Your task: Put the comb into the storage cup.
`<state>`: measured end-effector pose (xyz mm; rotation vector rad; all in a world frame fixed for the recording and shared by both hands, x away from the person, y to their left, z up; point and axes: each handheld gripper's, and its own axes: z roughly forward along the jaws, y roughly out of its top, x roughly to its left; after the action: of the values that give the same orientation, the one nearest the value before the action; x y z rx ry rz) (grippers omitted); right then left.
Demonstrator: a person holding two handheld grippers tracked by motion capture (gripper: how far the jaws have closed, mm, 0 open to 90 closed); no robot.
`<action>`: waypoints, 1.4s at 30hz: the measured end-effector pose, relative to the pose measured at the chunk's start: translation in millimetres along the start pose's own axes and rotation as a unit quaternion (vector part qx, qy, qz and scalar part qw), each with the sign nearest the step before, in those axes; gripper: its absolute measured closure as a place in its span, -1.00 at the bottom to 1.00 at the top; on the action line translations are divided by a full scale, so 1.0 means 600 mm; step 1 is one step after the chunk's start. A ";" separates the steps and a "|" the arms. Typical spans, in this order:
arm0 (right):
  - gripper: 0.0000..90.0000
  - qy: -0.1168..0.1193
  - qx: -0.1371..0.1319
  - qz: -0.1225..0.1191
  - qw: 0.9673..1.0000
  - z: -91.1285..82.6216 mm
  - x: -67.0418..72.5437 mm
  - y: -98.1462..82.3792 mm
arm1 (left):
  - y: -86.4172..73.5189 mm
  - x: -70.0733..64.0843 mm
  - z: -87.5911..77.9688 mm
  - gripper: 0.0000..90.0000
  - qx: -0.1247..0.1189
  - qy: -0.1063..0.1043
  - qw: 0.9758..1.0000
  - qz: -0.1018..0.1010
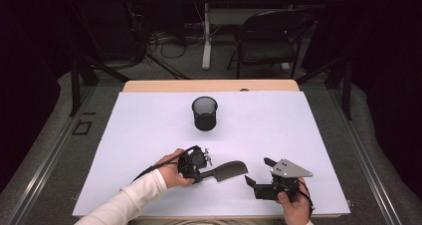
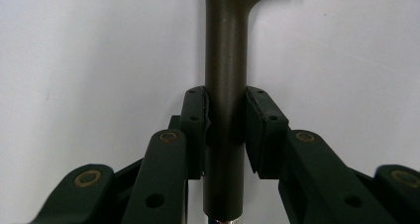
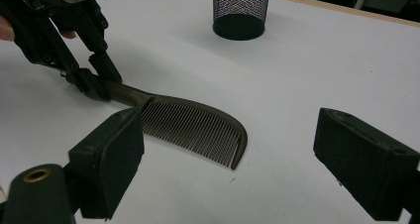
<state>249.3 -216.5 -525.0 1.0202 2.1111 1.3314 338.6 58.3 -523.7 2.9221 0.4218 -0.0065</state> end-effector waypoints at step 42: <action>-0.73 -0.002 0.003 -0.001 1.000 0.000 0.000 0.000 | 0.000 -0.001 -0.009 0.61 -0.015 0.009 1.000 0.006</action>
<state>249.4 -216.8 -525.1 1.0219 2.1144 1.3226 337.7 59.1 -518.6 2.8972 0.4043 0.0275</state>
